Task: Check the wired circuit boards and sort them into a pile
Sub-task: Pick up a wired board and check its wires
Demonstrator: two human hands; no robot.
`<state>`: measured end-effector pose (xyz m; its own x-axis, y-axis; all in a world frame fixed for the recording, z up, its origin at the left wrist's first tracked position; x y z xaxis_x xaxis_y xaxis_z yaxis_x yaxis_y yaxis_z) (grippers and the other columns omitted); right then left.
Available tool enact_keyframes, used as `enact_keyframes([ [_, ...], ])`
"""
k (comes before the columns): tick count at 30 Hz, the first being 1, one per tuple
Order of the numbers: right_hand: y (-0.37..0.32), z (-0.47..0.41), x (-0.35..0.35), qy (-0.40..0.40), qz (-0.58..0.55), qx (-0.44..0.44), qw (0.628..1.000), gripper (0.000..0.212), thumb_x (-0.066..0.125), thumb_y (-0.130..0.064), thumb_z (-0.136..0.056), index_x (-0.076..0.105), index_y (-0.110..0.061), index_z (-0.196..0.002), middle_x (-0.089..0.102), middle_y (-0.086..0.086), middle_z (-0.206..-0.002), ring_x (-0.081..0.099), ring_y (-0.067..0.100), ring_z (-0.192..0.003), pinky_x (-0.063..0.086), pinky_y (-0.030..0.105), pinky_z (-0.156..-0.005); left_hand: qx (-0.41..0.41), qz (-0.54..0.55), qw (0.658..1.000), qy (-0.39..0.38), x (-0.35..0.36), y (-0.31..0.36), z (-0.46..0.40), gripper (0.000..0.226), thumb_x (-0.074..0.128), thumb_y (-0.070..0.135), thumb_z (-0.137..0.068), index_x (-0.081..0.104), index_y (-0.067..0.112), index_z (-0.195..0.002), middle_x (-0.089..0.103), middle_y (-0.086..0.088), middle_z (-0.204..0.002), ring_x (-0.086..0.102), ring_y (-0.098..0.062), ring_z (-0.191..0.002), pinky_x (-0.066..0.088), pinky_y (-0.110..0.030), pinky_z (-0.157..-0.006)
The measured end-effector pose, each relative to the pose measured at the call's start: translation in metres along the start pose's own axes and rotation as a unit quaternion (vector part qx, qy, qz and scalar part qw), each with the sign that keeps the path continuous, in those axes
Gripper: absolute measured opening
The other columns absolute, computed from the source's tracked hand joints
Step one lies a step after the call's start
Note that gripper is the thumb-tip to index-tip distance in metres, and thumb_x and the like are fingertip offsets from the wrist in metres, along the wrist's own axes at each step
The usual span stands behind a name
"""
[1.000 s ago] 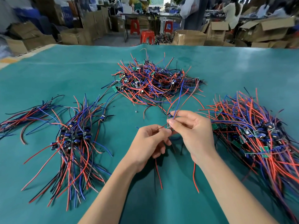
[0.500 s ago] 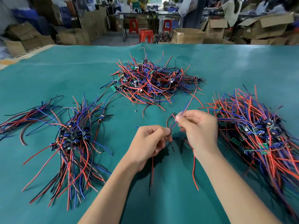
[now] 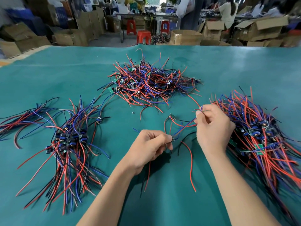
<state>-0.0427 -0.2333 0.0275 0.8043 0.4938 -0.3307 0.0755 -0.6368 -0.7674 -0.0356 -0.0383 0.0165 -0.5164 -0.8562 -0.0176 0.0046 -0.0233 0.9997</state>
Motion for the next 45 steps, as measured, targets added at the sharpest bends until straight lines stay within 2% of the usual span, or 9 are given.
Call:
enact_keyframes([
  [4, 0.000, -0.001, -0.001, 0.027, -0.002, 0.011, 1.000, 0.005, 0.064, -0.023, -0.093, 0.065, -0.023, -0.088, 0.073, -0.002, -0.068, 0.073, 0.026, -0.066, 0.053, 0.037, -0.080, -0.003, 0.016, 1.000, -0.010, 0.000, 0.000, 0.000, 0.027, 0.062, 0.035, -0.082, 0.069, 0.014, -0.065, 0.037, 0.005, -0.049, 0.024, -0.009, -0.041, 0.018, -0.015, -0.039],
  [8, 0.006, -0.009, -0.006, 0.065, -0.035, 0.127, 0.989, 0.025, 0.050, -0.038, -0.097, 0.062, -0.018, -0.087, 0.071, 0.005, -0.066, 0.070, 0.038, -0.070, 0.053, 0.054, -0.085, -0.006, 0.059, 0.998, 0.001, -0.003, -0.003, -0.001, 0.032, 0.061, 0.031, -0.094, 0.071, 0.004, -0.082, 0.044, 0.003, -0.055, 0.028, -0.009, -0.041, 0.019, -0.015, -0.039],
  [11, -0.007, 0.000, 0.001, 0.029, -0.143, 0.209, 0.967, 0.027, 0.050, -0.042, -0.089, 0.063, -0.021, -0.079, 0.068, 0.005, -0.057, 0.064, 0.028, -0.051, 0.056, 0.062, -0.075, 0.006, 0.100, 0.994, 0.049, -0.004, -0.006, -0.004, 0.030, 0.051, 0.019, -0.103, 0.065, -0.007, -0.107, 0.058, 0.002, -0.071, 0.037, -0.009, -0.047, 0.023, -0.014, -0.041],
  [19, -0.031, 0.037, 0.027, -0.276, -0.159, 0.080, 0.945, 0.023, 0.073, -0.045, -0.081, 0.073, -0.022, -0.079, 0.074, -0.009, -0.066, 0.068, 0.002, -0.063, 0.048, 0.017, -0.060, 0.019, 0.163, 0.982, 0.098, -0.006, -0.007, -0.008, 0.027, 0.043, 0.003, -0.104, 0.069, 0.003, -0.109, 0.069, -0.009, -0.088, 0.050, -0.014, -0.059, 0.036, -0.021, -0.048],
  [24, -0.029, 0.033, 0.024, -0.277, -0.192, 0.091, 0.937, 0.015, 0.087, -0.023, -0.077, 0.073, -0.021, -0.082, 0.074, -0.004, -0.072, 0.070, 0.011, -0.068, 0.051, 0.026, -0.061, 0.025, 0.121, 0.988, 0.096, -0.004, -0.008, -0.007, 0.028, 0.050, 0.008, -0.102, 0.077, 0.011, -0.096, 0.072, -0.014, -0.088, 0.058, -0.016, -0.060, 0.044, -0.021, -0.051],
  [28, -0.033, 0.032, 0.022, -0.299, -0.201, 0.050, 0.932, 0.018, 0.085, -0.027, -0.068, 0.073, -0.024, -0.082, 0.072, -0.009, -0.075, 0.063, 0.007, -0.069, 0.052, 0.024, -0.067, 0.010, 0.094, 0.991, 0.096, -0.001, -0.008, -0.005, 0.028, 0.052, 0.008, -0.101, 0.077, 0.010, -0.089, 0.074, -0.016, -0.083, 0.063, -0.015, -0.059, 0.047, -0.021, -0.051],
  [31, -0.030, 0.027, 0.019, -0.316, -0.206, 0.064, 0.924, 0.019, 0.086, -0.025, -0.067, 0.076, -0.021, -0.083, 0.074, -0.003, -0.078, 0.065, 0.011, -0.072, 0.053, 0.038, -0.072, -0.002, 0.085, 0.992, 0.093, 0.000, -0.007, -0.005, 0.024, 0.053, 0.009, -0.101, 0.071, 0.002, -0.087, 0.073, -0.019, -0.081, 0.064, -0.017, -0.058, 0.049, -0.021, -0.051],
  [37, -0.030, 0.027, 0.020, -0.300, -0.266, 0.119, 0.908, 0.017, 0.089, -0.013, -0.067, 0.076, -0.019, -0.077, 0.076, 0.003, -0.076, 0.066, 0.011, -0.068, 0.054, 0.023, -0.068, -0.015, 0.082, 0.995, 0.047, 0.000, 0.002, 0.000, 0.029, 0.048, 0.011, -0.103, 0.067, 0.000, -0.085, 0.070, -0.018, -0.074, 0.061, -0.020, -0.056, 0.049, -0.023, -0.052],
  [45, -0.023, 0.011, 0.014, -0.142, -0.317, 0.228, 0.910, 0.015, 0.083, -0.003, -0.079, 0.072, -0.013, -0.079, 0.073, -0.007, -0.068, 0.063, 0.003, -0.062, 0.045, 0.014, -0.054, -0.027, -0.007, 0.999, -0.038, 0.002, 0.009, 0.005, 0.030, 0.043, 0.008, -0.101, 0.064, 0.008, -0.080, 0.066, -0.008, -0.063, 0.058, -0.016, -0.046, 0.039, -0.022, -0.040],
])
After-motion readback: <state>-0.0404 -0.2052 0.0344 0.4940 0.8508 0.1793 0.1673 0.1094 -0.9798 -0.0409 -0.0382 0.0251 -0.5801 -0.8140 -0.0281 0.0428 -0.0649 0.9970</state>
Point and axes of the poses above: each hand's wrist, its own z-axis away from the middle knuckle, its own x-axis out of the palm, y = z × x, the point moved 1 cm from there along -z, towards the middle knuckle
